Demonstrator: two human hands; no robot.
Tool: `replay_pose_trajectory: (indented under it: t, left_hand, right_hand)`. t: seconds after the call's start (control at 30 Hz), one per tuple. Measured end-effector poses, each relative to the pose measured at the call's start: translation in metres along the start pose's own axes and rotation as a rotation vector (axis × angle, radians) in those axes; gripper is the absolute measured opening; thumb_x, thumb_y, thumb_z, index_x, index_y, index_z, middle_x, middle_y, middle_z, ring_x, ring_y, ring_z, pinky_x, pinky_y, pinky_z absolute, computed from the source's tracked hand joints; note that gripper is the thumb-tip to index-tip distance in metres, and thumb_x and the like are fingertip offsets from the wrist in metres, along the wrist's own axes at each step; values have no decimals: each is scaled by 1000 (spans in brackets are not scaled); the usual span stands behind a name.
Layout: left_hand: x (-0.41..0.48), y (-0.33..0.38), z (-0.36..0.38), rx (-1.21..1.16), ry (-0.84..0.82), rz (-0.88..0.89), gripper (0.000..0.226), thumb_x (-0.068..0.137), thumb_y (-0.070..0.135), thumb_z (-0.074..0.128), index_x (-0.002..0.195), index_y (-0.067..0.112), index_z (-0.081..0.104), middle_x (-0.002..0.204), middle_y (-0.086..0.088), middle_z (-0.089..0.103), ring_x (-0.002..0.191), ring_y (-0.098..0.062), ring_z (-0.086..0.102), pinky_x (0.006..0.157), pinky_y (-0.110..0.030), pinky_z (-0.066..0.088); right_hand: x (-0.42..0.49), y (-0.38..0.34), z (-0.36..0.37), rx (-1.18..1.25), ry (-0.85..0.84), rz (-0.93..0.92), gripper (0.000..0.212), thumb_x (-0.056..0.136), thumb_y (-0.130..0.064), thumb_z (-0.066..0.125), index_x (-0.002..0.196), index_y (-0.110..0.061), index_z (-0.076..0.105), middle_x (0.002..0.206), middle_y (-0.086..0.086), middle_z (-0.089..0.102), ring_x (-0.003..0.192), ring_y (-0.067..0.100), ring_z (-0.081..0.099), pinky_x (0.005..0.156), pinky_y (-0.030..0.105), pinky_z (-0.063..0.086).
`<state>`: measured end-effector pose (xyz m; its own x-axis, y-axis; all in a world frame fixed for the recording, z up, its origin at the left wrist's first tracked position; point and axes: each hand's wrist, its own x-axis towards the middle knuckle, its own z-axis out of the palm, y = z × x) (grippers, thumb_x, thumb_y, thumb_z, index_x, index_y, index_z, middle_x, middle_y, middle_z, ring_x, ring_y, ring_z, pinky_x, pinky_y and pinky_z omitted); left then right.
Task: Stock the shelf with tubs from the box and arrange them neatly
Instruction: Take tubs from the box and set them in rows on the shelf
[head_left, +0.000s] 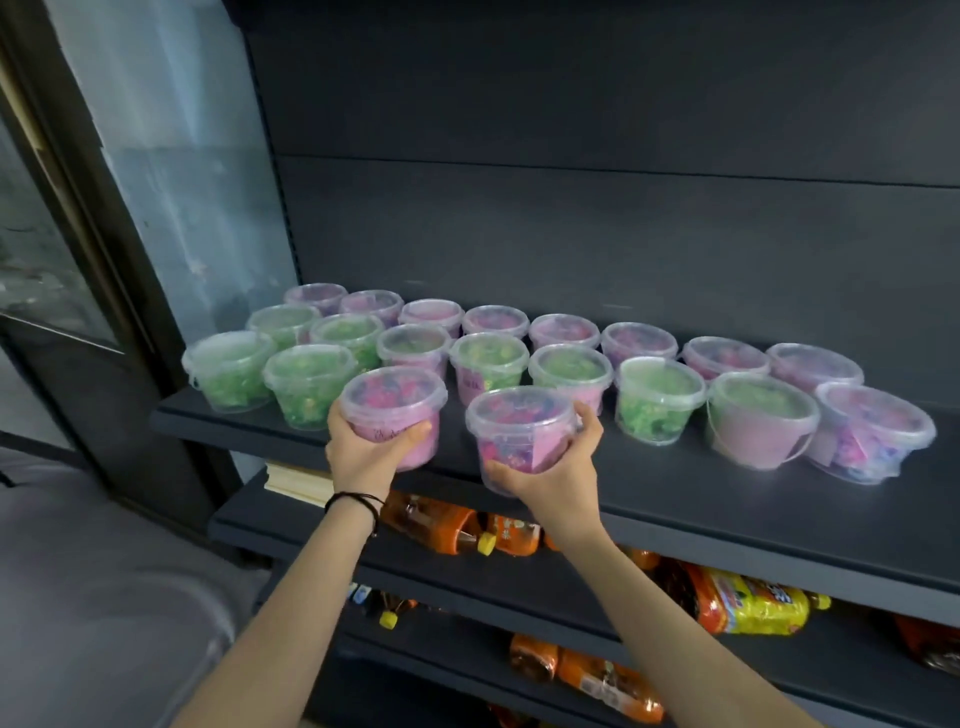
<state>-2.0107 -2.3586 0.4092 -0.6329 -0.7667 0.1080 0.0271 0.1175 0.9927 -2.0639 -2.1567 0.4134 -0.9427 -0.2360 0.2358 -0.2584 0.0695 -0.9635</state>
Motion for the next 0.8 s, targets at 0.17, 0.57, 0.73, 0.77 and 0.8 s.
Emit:
replay_pose_trajectory:
  t: [0.17,0.57,0.73,0.77,0.8]
  left_hand:
    - [21,-18,4,71,-66,5,125,35,54,85,144,22,31,136,1,49,125,-17,47,107,-41,41]
    - [55,-16,2,331,-79,-32,103,56,51,86,139,19,34,134,-5,54,121,-31,52,102,-46,43]
    - [58,-18,4,416,-112,7,103,59,60,80,141,22,33,137,-5,53,125,-32,49,108,-52,34]
    - [58,-17,2,409,-143,-8,106,56,63,79,142,23,33,138,-5,52,126,-32,49,109,-51,34]
    - [57,-16,-2,378,-185,-18,110,52,67,79,142,25,33,138,-5,51,126,-31,48,108,-51,35]
  right_hand:
    - [25,13,20,-33,-27,11,110,59,-18,91,128,-45,11,129,-9,42,122,10,44,96,23,41]
    - [41,19,56,-293,62,90,117,54,-41,90,143,-33,14,138,-6,47,126,17,48,95,37,49]
    - [38,18,55,-342,68,115,122,55,-42,90,146,-30,10,142,-2,44,129,19,46,99,39,47]
    - [37,19,52,-318,50,110,122,56,-40,90,147,-28,9,143,-2,43,130,19,45,102,39,45]
    - [35,17,48,-290,29,108,123,57,-38,90,149,-25,9,144,-2,42,132,18,43,105,39,43]
